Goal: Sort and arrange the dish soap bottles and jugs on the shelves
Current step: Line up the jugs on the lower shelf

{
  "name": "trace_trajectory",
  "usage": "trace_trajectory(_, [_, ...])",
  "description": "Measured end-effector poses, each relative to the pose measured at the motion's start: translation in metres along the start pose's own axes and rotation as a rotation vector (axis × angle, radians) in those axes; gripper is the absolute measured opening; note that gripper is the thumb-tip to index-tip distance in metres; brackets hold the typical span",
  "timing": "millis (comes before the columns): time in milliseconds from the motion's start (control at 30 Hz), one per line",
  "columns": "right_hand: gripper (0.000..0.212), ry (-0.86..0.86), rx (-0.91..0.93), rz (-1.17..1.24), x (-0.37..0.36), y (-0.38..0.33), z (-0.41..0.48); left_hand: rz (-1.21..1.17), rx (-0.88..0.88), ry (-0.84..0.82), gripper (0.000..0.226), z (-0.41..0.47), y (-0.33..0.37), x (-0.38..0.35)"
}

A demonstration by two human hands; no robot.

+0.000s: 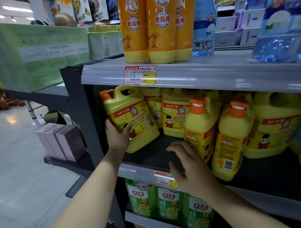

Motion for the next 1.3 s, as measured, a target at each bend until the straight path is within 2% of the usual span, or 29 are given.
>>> trace_trajectory(200, [0.029, -0.011, -0.014, 0.013, 0.001, 0.002, -0.005, -0.143, -0.195, -0.256, 0.072, -0.017, -0.004, 0.005])
trace_trajectory(333, [0.025, 0.037, -0.007, -0.016, 0.006, 0.001, -0.008, 0.007, -0.23, -0.284, 0.073, -0.014, -0.003, 0.002])
trace_trajectory(433, [0.027, 0.09, -0.024, -0.036, 0.01, 0.001, -0.012, 0.254, -0.116, -0.226, 0.081, -0.003, -0.001, -0.005])
trace_trajectory(533, [0.027, 0.107, -0.049, -0.062, 0.012, 0.001, -0.015, 0.235, 0.028, -0.299, 0.092, -0.003, 0.009, -0.02])
trace_trajectory(600, [0.025, 0.11, -0.068, -0.072, 0.016, 0.002, -0.017, 0.231, 0.052, -0.155, 0.091, -0.015, 0.017, -0.025])
trace_trajectory(633, [0.023, 0.113, -0.077, -0.077, 0.018, 0.003, -0.019, 0.224, -0.005, -0.038, 0.089, -0.024, 0.022, -0.026])
trace_trajectory(667, [0.022, 0.114, -0.082, -0.084, 0.022, 0.004, -0.02, 0.186, -0.122, 0.053, 0.085, -0.035, 0.026, -0.027])
trace_trajectory(700, [0.02, 0.115, -0.082, -0.1, 0.026, 0.004, -0.021, 0.097, -0.264, 0.063, 0.079, -0.05, 0.03, -0.032])
trace_trajectory(733, [0.019, 0.118, -0.078, -0.126, 0.032, 0.005, -0.022, -0.018, -0.373, -0.032, 0.072, -0.068, 0.035, -0.039])
trace_trajectory(800, [0.018, 0.129, -0.059, -0.183, 0.045, 0.007, -0.022, -0.124, -0.492, -0.366, 0.066, -0.104, 0.044, -0.058])
trace_trajectory(867, [0.017, 0.148, -0.034, -0.252, 0.061, 0.009, -0.02, -0.162, -0.534, -0.614, 0.076, -0.13, 0.048, -0.081])
trace_trajectory(900, [0.017, 0.17, -0.021, -0.292, 0.069, 0.01, -0.02, -0.225, -0.524, -0.677, 0.083, -0.14, 0.05, -0.091])
trace_trajectory(933, [0.018, 0.196, -0.012, -0.319, 0.076, 0.01, -0.02, -0.285, -0.496, -0.683, 0.088, -0.145, 0.053, -0.098])
trace_trajectory(1000, [0.017, 0.236, -0.003, -0.339, 0.086, 0.012, -0.021, -0.35, -0.422, -0.588, 0.086, -0.148, 0.054, -0.106])
trace_trajectory(1133, [0.015, 0.243, 0.032, -0.359, 0.092, 0.013, -0.026, -0.234, -0.28, -0.446, 0.074, -0.13, 0.049, -0.098])
trace_trajectory(1300, [0.017, 0.207, 0.037, -0.305, 0.081, 0.014, -0.028, -0.233, -0.221, -0.571, 0.068, -0.091, 0.04, -0.064])
Point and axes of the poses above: each hand's wrist, its own z-axis towards the middle knuckle, its own x-axis out of the back of the hand, y = z × x, the point moved 3 cm from there along z, towards the middle knuckle, and after that the axes turned 1 degree about -y, right-handed, at the moved point
